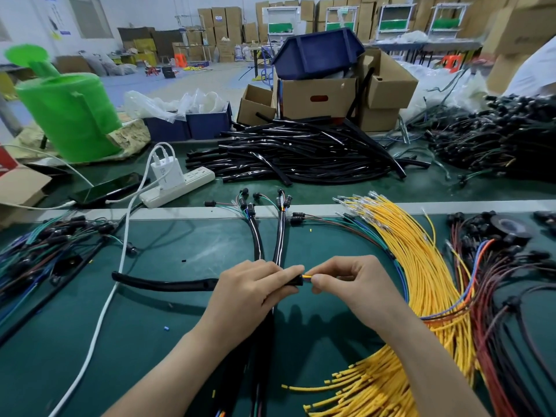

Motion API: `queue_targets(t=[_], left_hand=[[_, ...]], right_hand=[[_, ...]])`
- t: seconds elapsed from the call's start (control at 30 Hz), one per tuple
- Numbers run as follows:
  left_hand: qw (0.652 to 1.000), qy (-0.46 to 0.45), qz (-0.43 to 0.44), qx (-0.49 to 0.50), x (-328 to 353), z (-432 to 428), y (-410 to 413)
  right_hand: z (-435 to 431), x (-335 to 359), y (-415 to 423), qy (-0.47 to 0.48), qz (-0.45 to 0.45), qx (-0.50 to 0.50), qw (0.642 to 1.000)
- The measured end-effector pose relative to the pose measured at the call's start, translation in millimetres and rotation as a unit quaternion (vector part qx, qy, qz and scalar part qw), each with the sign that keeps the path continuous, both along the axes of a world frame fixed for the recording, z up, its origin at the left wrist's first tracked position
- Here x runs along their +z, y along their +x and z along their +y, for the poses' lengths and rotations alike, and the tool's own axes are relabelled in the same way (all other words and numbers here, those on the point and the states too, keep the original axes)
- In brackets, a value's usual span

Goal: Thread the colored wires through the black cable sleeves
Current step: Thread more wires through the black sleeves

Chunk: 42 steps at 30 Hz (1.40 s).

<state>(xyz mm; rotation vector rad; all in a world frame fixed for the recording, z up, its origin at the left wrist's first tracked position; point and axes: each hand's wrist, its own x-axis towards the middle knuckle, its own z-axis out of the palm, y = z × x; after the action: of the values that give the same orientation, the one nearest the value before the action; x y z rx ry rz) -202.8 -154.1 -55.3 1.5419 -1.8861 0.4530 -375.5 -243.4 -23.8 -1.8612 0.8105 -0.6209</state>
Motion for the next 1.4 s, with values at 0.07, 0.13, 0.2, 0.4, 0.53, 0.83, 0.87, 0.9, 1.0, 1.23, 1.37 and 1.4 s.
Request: queue_targets(t=[0.07, 0.13, 0.2, 0.4, 0.53, 0.83, 0.87, 0.9, 1.0, 1.23, 1.37, 1.4], left_hand=[[1.000, 0.002, -0.001, -0.005, -1, -1, -1], [1.000, 0.005, 0.003, -0.007, -1, 0, -2], [1.000, 0.009, 0.008, -0.009, -1, 0, -2], [0.999, 0.017, 0.023, -0.021, 0, 0, -4], [0.999, 0.027, 0.035, -0.028, 0, 1, -5], [0.998, 0.048, 0.029, -0.028, 5, 2, -8], [0.998, 0.054, 0.033, -0.028, 5, 3, -8], [0.997, 0.063, 0.033, -0.029, 5, 3, -8], [0.995, 0.088, 0.021, -0.035, 5, 4, -9], [0.992, 0.114, 0.024, -0.044, 1, 5, -11], [0.993, 0.111, 0.041, -0.031, 1, 4, -14], [0.993, 0.104, 0.039, -0.024, 0, 4, -14]], right_hand=[[0, 0, 0, -0.009, 0.010, 0.005, 1.000], [1, 0, 1, -0.010, 0.014, 0.008, 1.000], [1, -1, 3, -0.007, 0.014, 0.011, 1.000], [0, 2, -1, -0.009, 0.008, 0.038, 0.999], [-3, 3, -1, 0.035, -0.010, 0.058, 0.998], [-4, 4, -3, 0.072, -0.009, 0.080, 0.994], [-4, 4, -4, 0.072, -0.012, 0.081, 0.994], [-4, 4, -5, 0.069, -0.013, 0.081, 0.994], [-3, 2, -3, 0.040, 0.011, 0.079, 0.996], [-2, -4, 1, -0.033, 0.068, 0.019, 0.997], [-3, -5, 2, -0.033, 0.059, 0.003, 0.998], [-2, -5, 3, -0.039, 0.072, 0.006, 0.997]])
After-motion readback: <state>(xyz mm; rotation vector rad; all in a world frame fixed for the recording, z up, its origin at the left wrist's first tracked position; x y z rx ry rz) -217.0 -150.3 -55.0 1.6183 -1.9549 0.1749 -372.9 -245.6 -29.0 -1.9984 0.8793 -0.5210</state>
